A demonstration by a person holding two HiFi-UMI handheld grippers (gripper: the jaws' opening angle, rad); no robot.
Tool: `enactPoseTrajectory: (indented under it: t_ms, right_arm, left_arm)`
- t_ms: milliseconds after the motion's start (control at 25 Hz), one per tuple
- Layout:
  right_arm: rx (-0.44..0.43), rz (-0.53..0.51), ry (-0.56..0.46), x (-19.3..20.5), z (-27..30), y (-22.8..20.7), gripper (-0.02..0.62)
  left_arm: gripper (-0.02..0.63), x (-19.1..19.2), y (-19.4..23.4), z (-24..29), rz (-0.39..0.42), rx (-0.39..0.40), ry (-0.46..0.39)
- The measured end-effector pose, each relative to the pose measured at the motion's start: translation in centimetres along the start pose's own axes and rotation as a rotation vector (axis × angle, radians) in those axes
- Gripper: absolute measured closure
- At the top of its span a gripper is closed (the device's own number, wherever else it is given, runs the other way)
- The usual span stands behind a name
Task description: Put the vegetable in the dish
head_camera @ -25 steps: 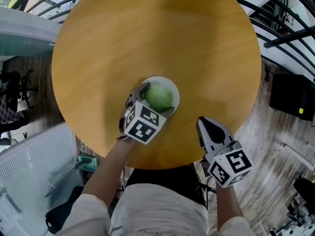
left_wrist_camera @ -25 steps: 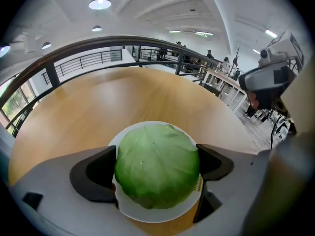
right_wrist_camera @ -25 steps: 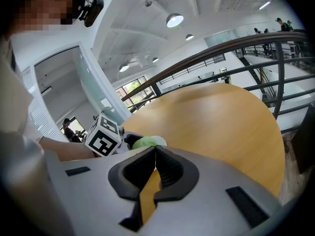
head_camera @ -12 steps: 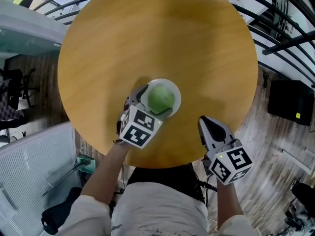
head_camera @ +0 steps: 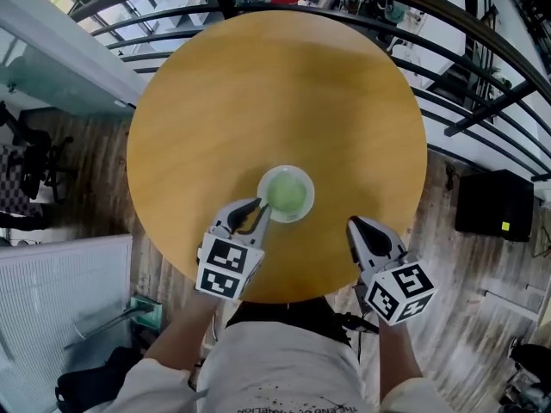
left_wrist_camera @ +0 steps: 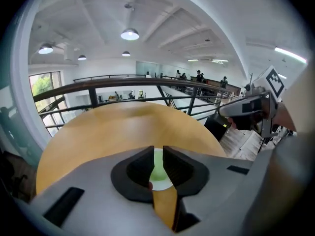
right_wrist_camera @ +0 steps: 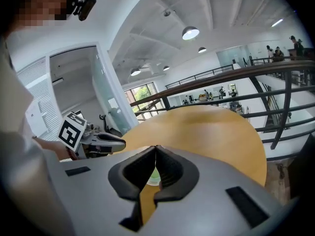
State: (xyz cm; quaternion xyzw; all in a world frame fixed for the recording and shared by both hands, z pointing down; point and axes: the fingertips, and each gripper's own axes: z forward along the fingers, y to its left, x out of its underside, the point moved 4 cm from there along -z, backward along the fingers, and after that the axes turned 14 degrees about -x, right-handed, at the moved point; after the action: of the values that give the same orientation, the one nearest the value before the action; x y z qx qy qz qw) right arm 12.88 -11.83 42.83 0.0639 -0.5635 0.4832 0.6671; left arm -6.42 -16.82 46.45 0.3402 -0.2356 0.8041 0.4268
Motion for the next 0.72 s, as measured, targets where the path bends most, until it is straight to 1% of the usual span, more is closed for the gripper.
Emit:
enactPoseTrajectory:
  t_ms: [80,160,280,400,560,720]
  right_arm:
    - [0.007,-0.033,0.01,-0.2,-0.9,1.1,0.571]
    - [0.007,-0.055,0.012,-0.4,-1.8,2.2,0.571]
    - [0.014,-0.08,0.004,-1.1,-3.1,3.6,0.571]
    - [0.023,-0.096,-0.005,-1.5,-4.1,4.6,0.571]
    - [0.029,-0.103,-0.007,-1.1,-4.6,5.9,0.571]
    - [0.014,-0.117,-0.006,-1.4,-4.2,7.0,0.57]
  left_arm:
    - [0.548,0.0,-0.3,-2.3,0.01,-0.021,-0.027]
    - [0.562,0.2,-0.7,-4.6,-0.008,-0.031,-0.044]
    - [0.58,0.6,-1.3,-7.6,-0.075,-0.024,-0.057]
    - [0.583,1.2,-1.8,-10.0,-0.133,-0.032,-0.07]
    - [0.583,2.3,-2.1,-11.9,-0.145,-0.064,-0.083]
    - [0.583,2.6,-1.9,-13.0,-0.172,-0.072,-0.102]
